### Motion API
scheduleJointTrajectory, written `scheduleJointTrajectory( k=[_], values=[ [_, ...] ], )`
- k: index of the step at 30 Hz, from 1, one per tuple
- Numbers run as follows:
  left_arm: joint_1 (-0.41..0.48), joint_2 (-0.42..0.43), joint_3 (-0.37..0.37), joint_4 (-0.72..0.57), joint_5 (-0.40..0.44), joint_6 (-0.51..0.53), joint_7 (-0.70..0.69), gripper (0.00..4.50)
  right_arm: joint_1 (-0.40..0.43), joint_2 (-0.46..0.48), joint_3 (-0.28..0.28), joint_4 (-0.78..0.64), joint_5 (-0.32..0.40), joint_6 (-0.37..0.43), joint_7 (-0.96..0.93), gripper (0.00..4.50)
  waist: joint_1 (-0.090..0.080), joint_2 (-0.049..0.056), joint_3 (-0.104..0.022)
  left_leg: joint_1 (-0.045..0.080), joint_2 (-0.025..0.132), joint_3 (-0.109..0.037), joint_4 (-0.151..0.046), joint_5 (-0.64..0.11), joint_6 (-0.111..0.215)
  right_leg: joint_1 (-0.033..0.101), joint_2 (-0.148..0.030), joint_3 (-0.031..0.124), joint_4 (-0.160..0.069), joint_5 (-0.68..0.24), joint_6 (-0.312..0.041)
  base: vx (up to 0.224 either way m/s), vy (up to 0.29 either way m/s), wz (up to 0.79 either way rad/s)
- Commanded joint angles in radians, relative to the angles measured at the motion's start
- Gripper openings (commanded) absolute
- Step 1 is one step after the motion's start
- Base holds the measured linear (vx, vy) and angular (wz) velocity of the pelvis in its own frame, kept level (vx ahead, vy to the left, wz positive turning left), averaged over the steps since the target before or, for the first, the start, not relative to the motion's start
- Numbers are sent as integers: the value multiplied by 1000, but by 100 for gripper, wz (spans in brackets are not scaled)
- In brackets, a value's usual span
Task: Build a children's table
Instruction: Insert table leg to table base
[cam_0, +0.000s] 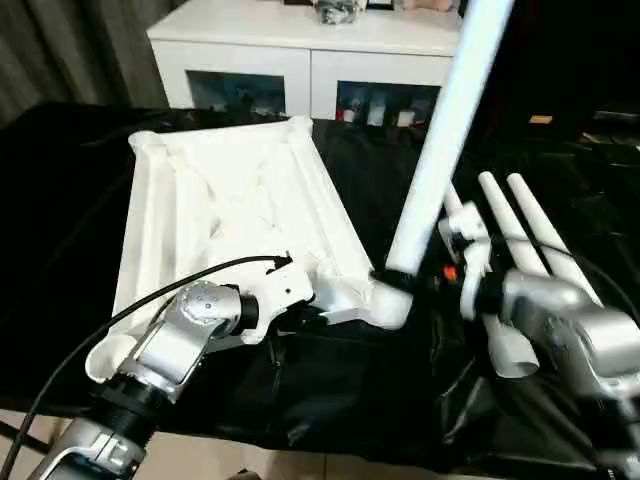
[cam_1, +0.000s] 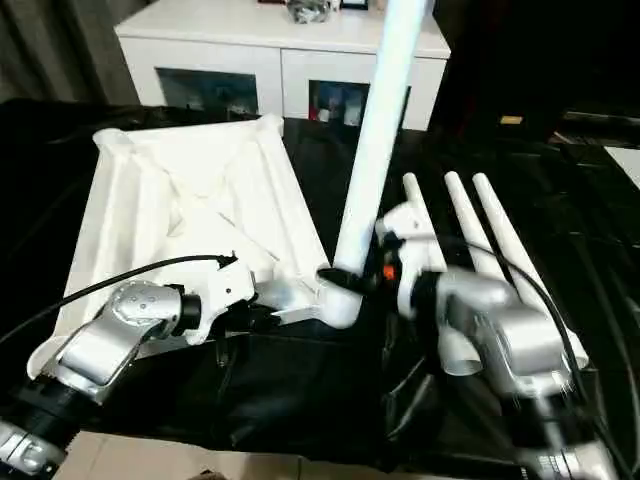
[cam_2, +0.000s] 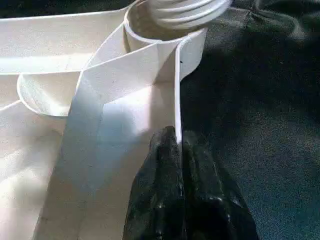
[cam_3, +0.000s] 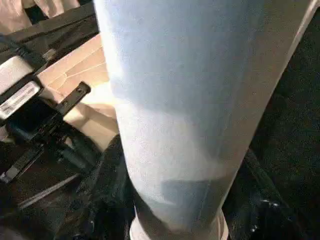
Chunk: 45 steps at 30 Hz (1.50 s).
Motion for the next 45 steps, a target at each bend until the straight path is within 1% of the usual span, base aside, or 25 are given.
scheduleJointTrajectory(
  k=[1, 3, 4, 5, 6, 10, 13, 16, 19, 21, 23, 24, 27, 29, 30, 31, 33, 34, 36, 37, 39, 41, 42, 44, 45],
  values=[
    [15, 16, -20, -19, -1, 4, -20, 0, -25, -7, 19, 52, -27, -19, 23, 186, 1, -18, -59, 7, 60, -21, -85, -111, 33, 33, -58, 39, -69, -84, -252, 0, 0, 0],
    [15, 19, -22, -19, 4, 3, -17, 0, -34, -8, 27, 72, -29, -19, 37, 186, 3, -17, -59, 9, 60, -18, -83, -105, 40, 31, -57, 39, -69, -74, -258, 0, 0, 0],
    [14, 20, -23, -18, 5, 2, -19, 0, -37, -8, 30, 80, -27, -17, 45, 186, 3, -21, -58, 9, 61, -17, -83, -102, 44, 32, -58, 39, -69, -68, -264, 0, 0, 0],
    [13, 20, -24, -17, 6, 0, -20, 0, -43, -8, 38, 98, -29, -16, 57, 186, 7, -18, -58, 10, 62, -18, -83, -102, 45, 32, -58, 39, -68, -67, -265, 0, 0, 0],
    [13, 20, -24, -17, 6, 0, -21, 0, -45, -8, 40, 103, -30, -16, 59, 186, 6, -23, -58, 9, 62, -17, -84, -103, 47, 34, -57, 39, -68, -68, -264, 0, 0, 0],
    [13, 21, -29, -24, 8, 3, -32, 0, -66, 0, 59, 170, -49, -42, 81, 186, 4, -22, -55, 12, 63, -19, -88, -153, 24, 31, -59, 39, -74, -134, -257, 0, 0, 0],
    [15, 23, -29, -30, 9, 6, -28, 0, -77, 3, 61, 205, -60, -63, 87, 186, 3, -23, -55, 13, 64, -19, -89, -157, 17, 31, -59, 40, -74, -132, -255, 0, 0, 0],
    [18, 24, -26, -34, 6, 6, -22, 0, -75, 5, 56, 215, -64, -72, 88, 186, 4, -28, -56, 12, 63, -18, -88, -147, 21, 33, -59, 40, -73, -116, -257, 0, 0, 0],
    [23, 26, -19, -39, 2, 5, -16, 0, -49, 13, 30, 218, -55, -97, 75, 186, 5, -24, -56, 11, 64, -19, -89, -146, 24, 32, -59, 39, -72, -115, -256, 0, 0, 0],
    [28, 27, -11, -42, 0, 6, -9, 0, -3, 25, -6, 207, -38, -131, 56, 186, 5, -26, -56, 12, 65, -19, -89, -155, 21, 31, -61, 40, -74, -121, -253, 0, 0, 0],
    [29, 26, -6, -43, -1, 7, -3, 0, 24, 33, -19, 192, -28, -144, 55, 186, 5, -27, -55, 11, 65, -19, -90, -158, 22, 32, -59, 40, -74, -116, -252, 0, 0, 0],
    [30, 26, -5, -44, -2, 7, -3, 0, 37, 37, -23, 183, -25, -149, 53, 186, 6, -21, -56, 11, 65, -21, -91, -161, 20, 32, -60, 40, -73, -117, -252, 0, 0, 0],
    [30, 21, 3, -44, -6, 4, 8, 0, 102, 68, -54, 130, -4, -178, 26, 186, 6, -24, -55, 13, 66, -20, -93, -176, 18, 30, -59, 41, -77, -130, -243, 0, 0, 0],
    [31, 19, 8, -43, -10, 5, 11, 0, 123, 84, -70, 113, 6, -187, 7, 186, 4, -16, -53, 13, 65, -21, -97, -203, 7, 29, -58, 41, -81, -154, -239, 0, 0, 0],
    [30, 21, 5, -41, -7, 3, 10, 0, 146, 96, -79, 100, 7, -205, -8, 186, 3, -8, -53, 14, 65, -23, -99, -219, -1, 28, -58, 41, -80, -165, -240, 0, 0, 0],
    [30, 22, 4, -41, -6, 2, 10, 0, 152, 98, -80, 98, 6, -209, -11, 186, 2, -11, -52, 15, 65, -22, -100, -228, -4, 27, -57, 41, -84, -173, -236, 0, 0, 0],
    [26, 18, 5, -37, -6, 1, 12, 0, 178, 99, -72, 70, 3, -218, -12, 186, 2, -11, -51, 14, 64, -23, -101, -244, -10, 28, -56, 41, -86, -185, -228, 0, 0, 0],
    [23, 16, 6, -34, -4, -5, 18, 0, 195, 99, -62, 47, -9, -231, -19, 186, 3, -6, -53, 15, 65, -25, -101, -241, -12, 28, -57, 42, -84, -180, -227, 0, 0, 0],
    [20, 13, 9, -31, -4, -7, 25, 0, 213, 99, -52, 21, -26, -245, -28, 186, 4, -10, -56, 14, 64, -23, -99, -210, -5, 30, -56, 41, -81, -130, -228, 0, 0, 0],
    [18, 12, 9, -30, -4, -8, 25, 0, 222, 96, -35, 2, -49, -254, -38, 186, 6, -4, -55, 14, 64, -23, -100, -204, -3, 30, -56, 41, -81, -119, -231, 0, 0, 0],
    [14, 11, 8, -29, -4, -6, 23, 0, 233, 86, 5, -31, -92, -262, -46, 186, 6, -8, -55, 13, 64, -21, -99, -185, 4, 30, -54, 41, -80, -95, -230, 0, 0, 0],
    [12, 11, 7, -29, -2, -7, 22, 0, 228, 74, 35, -36, -112, -260, -41, 186, 5, -7, -52, 14, 64, -21, -102, -206, 1, 30, -54, 41, -83, -132, -226, 0, 0, 0],
    [11, 10, 6, -29, -3, -6, 20, 0, 221, 65, 54, -35, -126, -262, -36, 186, 3, -10, -50, 14, 64, -22, -103, -227, -4, 29, -55, 41, -86, -166, -221, 0, 0, 0],
    [10, 11, 3, -31, -2, -8, 16, 0, 207, 56, 70, -30, -132, -252, -25, 185, 1, -11, -48, 15, 65, -24, -106, -253, -10, 27, -58, 43, -90, -224, -210, 0, 0, 0],
    [10, 13, 1, -31, 0, -10, 15, 0, 201, 54, 75, -28, -130, -245, -21, 185, 1, -11, -48, 15, 65, -24, -106, -253, -10, 27, -58, 43, -90, -224, -210, 0, 0, 0]
  ],
)
